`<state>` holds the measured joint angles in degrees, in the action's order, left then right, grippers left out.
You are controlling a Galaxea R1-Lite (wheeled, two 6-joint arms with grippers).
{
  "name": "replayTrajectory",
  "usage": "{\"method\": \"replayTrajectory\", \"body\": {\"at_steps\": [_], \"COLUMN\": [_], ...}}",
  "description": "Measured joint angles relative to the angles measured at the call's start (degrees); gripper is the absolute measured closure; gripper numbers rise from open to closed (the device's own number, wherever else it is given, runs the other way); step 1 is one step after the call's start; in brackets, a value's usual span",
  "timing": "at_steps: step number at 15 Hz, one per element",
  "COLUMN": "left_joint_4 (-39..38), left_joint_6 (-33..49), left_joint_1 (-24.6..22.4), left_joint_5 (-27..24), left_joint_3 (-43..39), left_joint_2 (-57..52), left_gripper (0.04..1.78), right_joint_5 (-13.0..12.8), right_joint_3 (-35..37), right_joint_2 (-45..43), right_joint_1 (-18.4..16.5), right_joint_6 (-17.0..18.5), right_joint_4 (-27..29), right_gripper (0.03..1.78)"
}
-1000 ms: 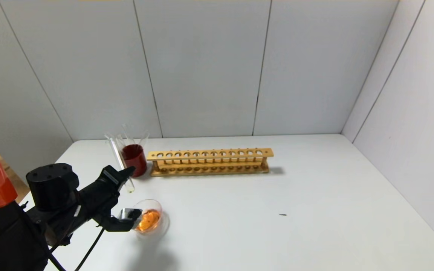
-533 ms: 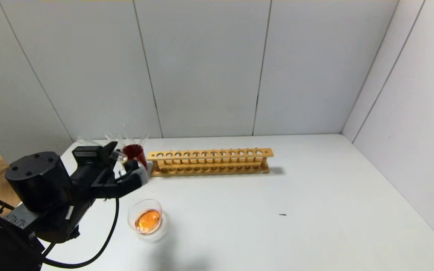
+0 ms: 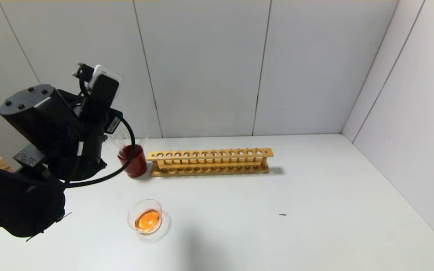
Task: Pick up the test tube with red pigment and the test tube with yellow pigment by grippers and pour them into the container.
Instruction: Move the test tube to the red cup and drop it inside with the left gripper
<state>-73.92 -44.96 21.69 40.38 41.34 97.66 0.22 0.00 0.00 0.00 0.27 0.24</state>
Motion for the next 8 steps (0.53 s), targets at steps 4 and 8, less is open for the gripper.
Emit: {"method": "replayTrajectory", "body": {"at_steps": [4,8], "left_joint_4": [27.38,44.5], "left_joint_6": [20.65,31.68], "left_joint_1": [-1.73,-2.26], "left_joint_5": [-7.08,-16.87], "left_joint_3": [10.75,20.18], "left_joint_2": [-3.08,-4.28], "left_gripper": [1.5,1.5], "right_joint_5": [0.02,0.0], "right_joint_3": [0.0,0.0], "right_joint_2": [0.0,0.0], "right_joint_1": [0.0,0.0], "right_joint_6": [0.0,-0.02], "right_joint_4": [0.0,0.0], "right_gripper": [0.06,0.06]}}
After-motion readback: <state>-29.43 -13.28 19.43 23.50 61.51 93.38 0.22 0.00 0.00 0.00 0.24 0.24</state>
